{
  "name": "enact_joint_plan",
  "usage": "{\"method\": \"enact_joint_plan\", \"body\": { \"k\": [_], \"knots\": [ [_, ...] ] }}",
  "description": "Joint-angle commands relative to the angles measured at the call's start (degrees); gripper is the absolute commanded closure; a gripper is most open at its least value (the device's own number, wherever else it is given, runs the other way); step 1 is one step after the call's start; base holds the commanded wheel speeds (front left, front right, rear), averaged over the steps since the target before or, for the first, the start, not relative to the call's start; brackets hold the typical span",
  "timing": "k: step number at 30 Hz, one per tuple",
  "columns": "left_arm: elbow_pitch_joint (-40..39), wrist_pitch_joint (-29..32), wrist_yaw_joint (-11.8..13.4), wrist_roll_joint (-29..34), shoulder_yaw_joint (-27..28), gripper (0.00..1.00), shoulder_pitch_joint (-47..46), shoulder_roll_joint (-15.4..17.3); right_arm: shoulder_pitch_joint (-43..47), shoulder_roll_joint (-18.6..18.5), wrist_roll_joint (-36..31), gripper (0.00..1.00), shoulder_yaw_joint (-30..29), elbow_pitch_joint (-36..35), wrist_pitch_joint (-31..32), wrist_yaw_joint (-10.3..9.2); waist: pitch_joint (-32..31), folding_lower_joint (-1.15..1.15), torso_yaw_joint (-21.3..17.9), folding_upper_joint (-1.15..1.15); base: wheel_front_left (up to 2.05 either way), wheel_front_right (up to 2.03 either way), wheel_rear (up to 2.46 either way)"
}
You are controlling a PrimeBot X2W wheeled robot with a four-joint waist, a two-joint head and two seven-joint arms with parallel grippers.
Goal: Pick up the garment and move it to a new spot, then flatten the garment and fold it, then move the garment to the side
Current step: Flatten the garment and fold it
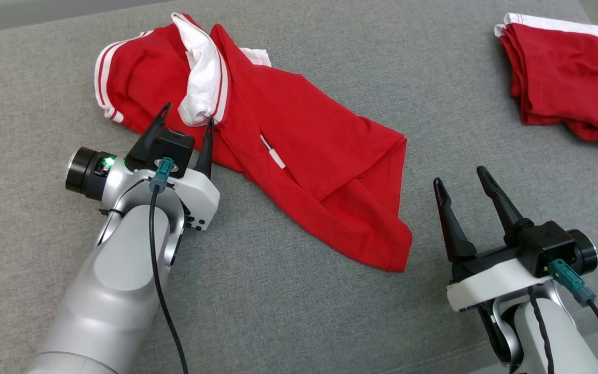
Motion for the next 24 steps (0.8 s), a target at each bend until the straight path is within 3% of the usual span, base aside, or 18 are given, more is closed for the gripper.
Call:
{"method": "enact_joint_plan", "body": {
  "k": [1,10,15,22,23,24],
  "knots": [
    [-0.5,-0.2,-0.1,-0.2,-0.1,0.00,0.3,0.6,-0.5,-0.2,-0.2,0.00,-0.3,0.0,-0.3,0.00,0.0,0.00,0.1,0.00,0.00,0.00,0.00],
    [1.8,-0.2,-1.2,1.2,-2.4,0.00,0.0,1.2,-0.7,-0.2,0.0,0.00,0.5,0.7,-0.3,0.00,-0.1,0.00,-0.3,0.00,0.00,0.00,0.00],
    [2.1,-0.2,0.3,0.2,-1.6,0.00,-1.0,1.0,-0.8,-0.2,0.2,0.00,0.6,0.9,-0.3,0.00,-0.1,0.00,-0.9,0.00,0.00,0.00,0.00],
    [2.3,-0.2,0.5,-0.6,-1.6,0.00,-1.5,1.0,-0.8,-0.2,0.3,0.00,0.7,1.3,-0.3,0.00,-0.2,0.00,-1.3,0.00,0.00,0.00,0.00],
    [2.6,-0.2,0.4,-0.7,-1.6,0.43,-1.6,1.0,-0.8,-0.2,0.3,0.00,0.7,1.4,-0.3,0.00,-0.2,0.00,-1.3,0.00,0.00,0.00,0.00],
    [3.1,-0.2,0.2,-0.7,-1.8,1.00,-1.9,0.8,-0.8,-0.2,0.3,0.00,0.7,1.6,-0.3,0.00,-0.3,0.00,-1.3,0.00,0.00,0.00,0.00]
  ]
}}
